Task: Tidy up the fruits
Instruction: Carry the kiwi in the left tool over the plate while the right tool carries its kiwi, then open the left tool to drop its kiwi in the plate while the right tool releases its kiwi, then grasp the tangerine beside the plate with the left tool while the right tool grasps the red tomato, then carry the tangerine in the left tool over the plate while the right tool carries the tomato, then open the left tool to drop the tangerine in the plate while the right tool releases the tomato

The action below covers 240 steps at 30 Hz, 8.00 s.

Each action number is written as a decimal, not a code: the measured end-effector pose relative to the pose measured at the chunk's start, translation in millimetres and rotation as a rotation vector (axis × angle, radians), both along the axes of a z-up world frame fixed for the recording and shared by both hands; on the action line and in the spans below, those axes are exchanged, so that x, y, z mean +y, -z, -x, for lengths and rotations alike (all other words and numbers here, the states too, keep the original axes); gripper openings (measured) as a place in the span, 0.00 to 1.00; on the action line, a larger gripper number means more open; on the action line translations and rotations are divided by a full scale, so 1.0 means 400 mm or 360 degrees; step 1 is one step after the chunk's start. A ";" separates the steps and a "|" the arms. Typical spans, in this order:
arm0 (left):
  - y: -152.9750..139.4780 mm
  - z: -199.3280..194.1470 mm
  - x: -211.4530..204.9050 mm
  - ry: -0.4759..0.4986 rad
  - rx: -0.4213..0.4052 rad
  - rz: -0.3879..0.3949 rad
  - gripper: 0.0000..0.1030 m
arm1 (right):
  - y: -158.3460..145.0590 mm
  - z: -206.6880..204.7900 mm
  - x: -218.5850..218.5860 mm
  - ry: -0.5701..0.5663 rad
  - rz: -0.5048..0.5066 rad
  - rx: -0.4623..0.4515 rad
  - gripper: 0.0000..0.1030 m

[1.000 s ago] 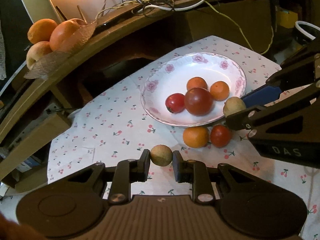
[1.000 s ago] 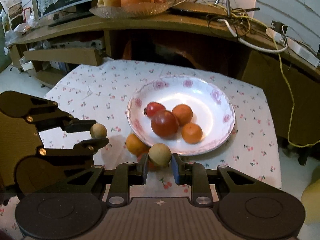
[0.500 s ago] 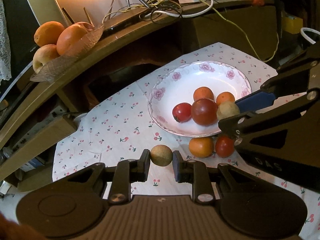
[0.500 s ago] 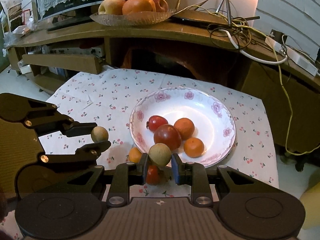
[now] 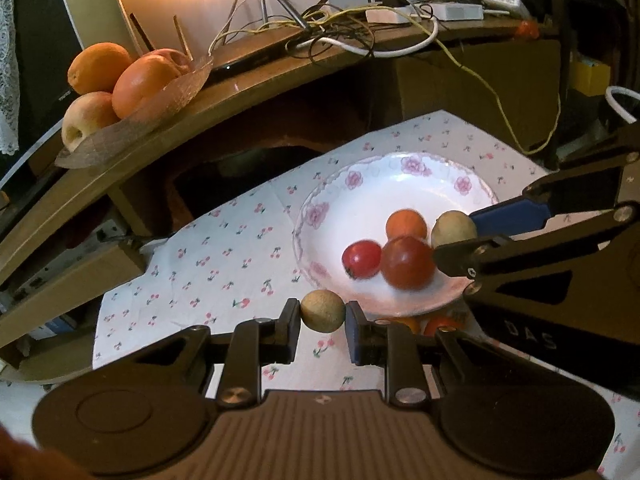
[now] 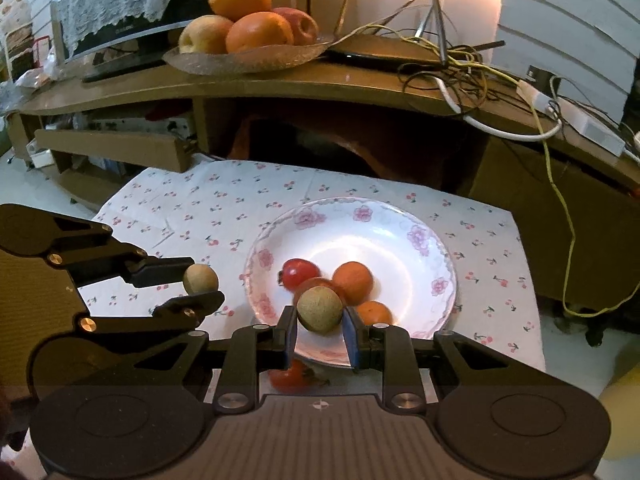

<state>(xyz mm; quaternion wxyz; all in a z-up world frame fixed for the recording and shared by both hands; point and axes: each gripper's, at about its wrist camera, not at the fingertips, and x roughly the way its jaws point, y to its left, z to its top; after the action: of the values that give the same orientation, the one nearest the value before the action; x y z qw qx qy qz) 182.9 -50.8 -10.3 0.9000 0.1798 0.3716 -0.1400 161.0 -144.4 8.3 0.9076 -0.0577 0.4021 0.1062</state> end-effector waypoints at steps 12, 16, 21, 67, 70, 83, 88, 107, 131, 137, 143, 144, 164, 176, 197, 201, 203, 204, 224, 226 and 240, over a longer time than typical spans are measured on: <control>0.022 -0.090 -0.019 -0.0012 0.0105 0.0192 0.29 | 0.029 -0.084 -0.074 0.0116 -0.0076 0.0018 0.25; 0.045 -0.115 -0.014 -0.0042 0.0145 0.0211 0.29 | 0.060 -0.102 -0.091 0.0142 -0.0068 0.0061 0.25; 0.064 -0.132 -0.014 -0.0041 0.0174 0.0239 0.29 | 0.076 -0.112 -0.095 0.0140 -0.0066 0.0075 0.25; 0.015 -0.041 0.044 0.0080 0.0156 0.0282 0.40 | 0.036 0.010 -0.137 -0.0025 -0.0233 0.0082 0.46; 0.022 -0.025 0.053 0.0104 0.0176 0.0269 0.40 | 0.052 0.044 -0.119 -0.0084 -0.0248 0.0114 0.46; 0.058 -0.007 0.085 0.0163 0.0259 0.0258 0.41 | 0.129 0.005 -0.035 -0.0241 -0.0146 0.0189 0.47; 0.060 -0.007 0.093 0.0173 0.0264 0.0279 0.41 | 0.149 -0.014 -0.009 -0.0275 -0.0125 0.0221 0.40; 0.133 -0.031 -0.016 0.0157 0.0232 0.0302 0.37 | 0.129 0.023 -0.112 -0.0148 -0.0101 0.0290 0.29; 0.131 0.209 0.070 0.0154 0.0213 0.0158 0.39 | 0.129 0.172 -0.066 -0.0206 -0.0002 0.0275 0.31; 0.126 0.228 0.088 0.0180 0.0202 0.0145 0.44 | 0.119 0.213 -0.075 -0.0185 0.0005 0.0251 0.47; 0.128 0.234 0.086 0.0197 0.0195 0.0136 0.48 | 0.112 0.231 -0.098 -0.0166 -0.0041 0.0203 0.52; 0.129 0.233 0.085 0.0202 0.0189 0.0133 0.49 | 0.114 0.230 -0.096 -0.0175 -0.0046 0.0203 0.52; 0.131 0.229 0.072 0.0217 0.0164 0.0143 0.38 | 0.137 0.208 -0.019 -0.0271 -0.0006 0.0217 0.33; 0.074 0.199 0.052 0.0171 0.0114 0.0227 0.38 | 0.082 0.181 -0.030 -0.0184 -0.0057 0.0112 0.33; 0.011 -0.070 -0.045 0.0008 -0.0025 0.0235 0.37 | 0.029 -0.048 -0.111 0.0047 -0.0058 -0.0042 0.33; 0.023 -0.124 -0.069 -0.0006 -0.0034 0.0242 0.37 | 0.041 -0.098 -0.134 0.0089 -0.0062 -0.0036 0.33; 0.030 -0.145 -0.081 -0.0003 -0.0043 0.0230 0.37 | 0.048 -0.122 -0.145 0.0098 -0.0071 -0.0028 0.33; 0.034 -0.151 -0.083 -0.0007 -0.0042 0.0230 0.37 | 0.051 -0.130 -0.146 0.0099 -0.0070 -0.0024 0.33; 0.090 -0.217 -0.084 -0.0064 0.0024 0.0207 0.37 | 0.093 -0.218 -0.131 0.0060 -0.0021 -0.0006 0.36; 0.091 -0.217 -0.084 -0.0067 0.0023 0.0206 0.37 | 0.093 -0.218 -0.131 0.0063 -0.0025 -0.0016 0.36; 0.084 -0.211 -0.076 -0.0075 0.0020 0.0197 0.42 | 0.079 -0.210 -0.138 0.0090 -0.0043 -0.0048 0.43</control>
<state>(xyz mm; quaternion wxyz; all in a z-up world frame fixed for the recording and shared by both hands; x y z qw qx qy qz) 267.1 -81.3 -43.9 0.9101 0.1143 0.3719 -0.1426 244.9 -199.6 -23.3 0.9168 -0.0356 0.3885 0.0849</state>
